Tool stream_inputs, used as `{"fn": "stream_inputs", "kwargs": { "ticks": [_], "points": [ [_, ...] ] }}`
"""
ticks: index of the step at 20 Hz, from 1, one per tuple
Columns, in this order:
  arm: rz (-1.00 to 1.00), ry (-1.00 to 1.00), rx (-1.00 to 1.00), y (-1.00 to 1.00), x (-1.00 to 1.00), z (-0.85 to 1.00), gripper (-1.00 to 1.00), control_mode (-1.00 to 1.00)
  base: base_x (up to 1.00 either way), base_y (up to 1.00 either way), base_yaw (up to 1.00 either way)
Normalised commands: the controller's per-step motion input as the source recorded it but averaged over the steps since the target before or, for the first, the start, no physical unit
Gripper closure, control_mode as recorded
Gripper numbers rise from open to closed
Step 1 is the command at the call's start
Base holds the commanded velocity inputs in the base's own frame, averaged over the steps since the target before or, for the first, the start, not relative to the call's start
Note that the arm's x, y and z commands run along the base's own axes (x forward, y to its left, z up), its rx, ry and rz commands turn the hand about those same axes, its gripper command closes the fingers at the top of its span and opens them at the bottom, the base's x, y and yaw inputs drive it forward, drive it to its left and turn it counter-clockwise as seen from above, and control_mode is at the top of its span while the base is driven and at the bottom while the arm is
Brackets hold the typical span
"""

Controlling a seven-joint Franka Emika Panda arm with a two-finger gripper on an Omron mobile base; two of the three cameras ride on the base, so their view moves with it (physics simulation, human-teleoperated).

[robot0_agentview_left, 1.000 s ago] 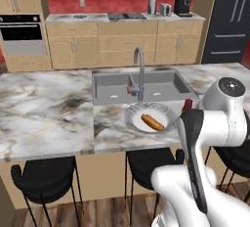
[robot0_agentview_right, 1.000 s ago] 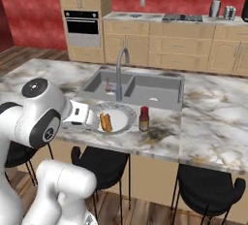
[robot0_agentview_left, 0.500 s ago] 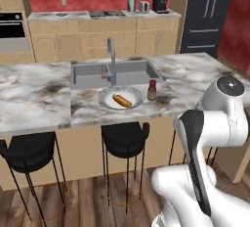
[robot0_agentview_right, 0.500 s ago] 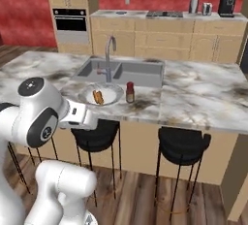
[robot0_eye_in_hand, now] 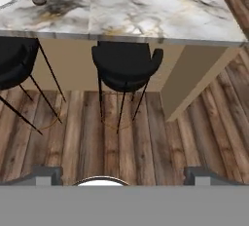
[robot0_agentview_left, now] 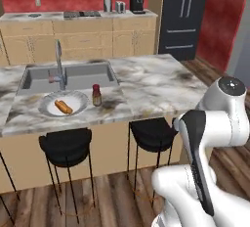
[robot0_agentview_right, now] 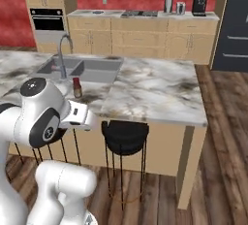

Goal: Move the hot dog bun to the plate on the dining table and place the condiment next to that plate. Then navigate to the fridge and take the sausage and place it on the plate as well.

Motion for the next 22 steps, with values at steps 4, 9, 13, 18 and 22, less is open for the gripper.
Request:
{"fn": "stream_inputs", "kwargs": {
  "ticks": [4, 9, 13, 18, 22],
  "points": [
    [0.0, 0.0, 0.0, 0.0, 0.0, 0.0, -1.0, 1.0, 0.03, -1.0, -0.01],
    [0.0, 0.0, 0.0, 0.0, 0.0, 0.0, -1.0, 1.0, 0.24, -1.0, 0.0],
    [0.0, 0.0, 0.0, 0.0, 0.0, 0.0, -1.0, 1.0, 0.44, -1.0, 0.0],
    [0.0, 0.0, 0.0, 0.0, 0.0, 0.0, -1.0, 1.0, 0.6, -1.0, 0.0],
    [0.0, 0.0, 0.0, 0.0, 0.0, 0.0, -1.0, 1.0, 0.76, -1.0, 0.0]
  ]
}}
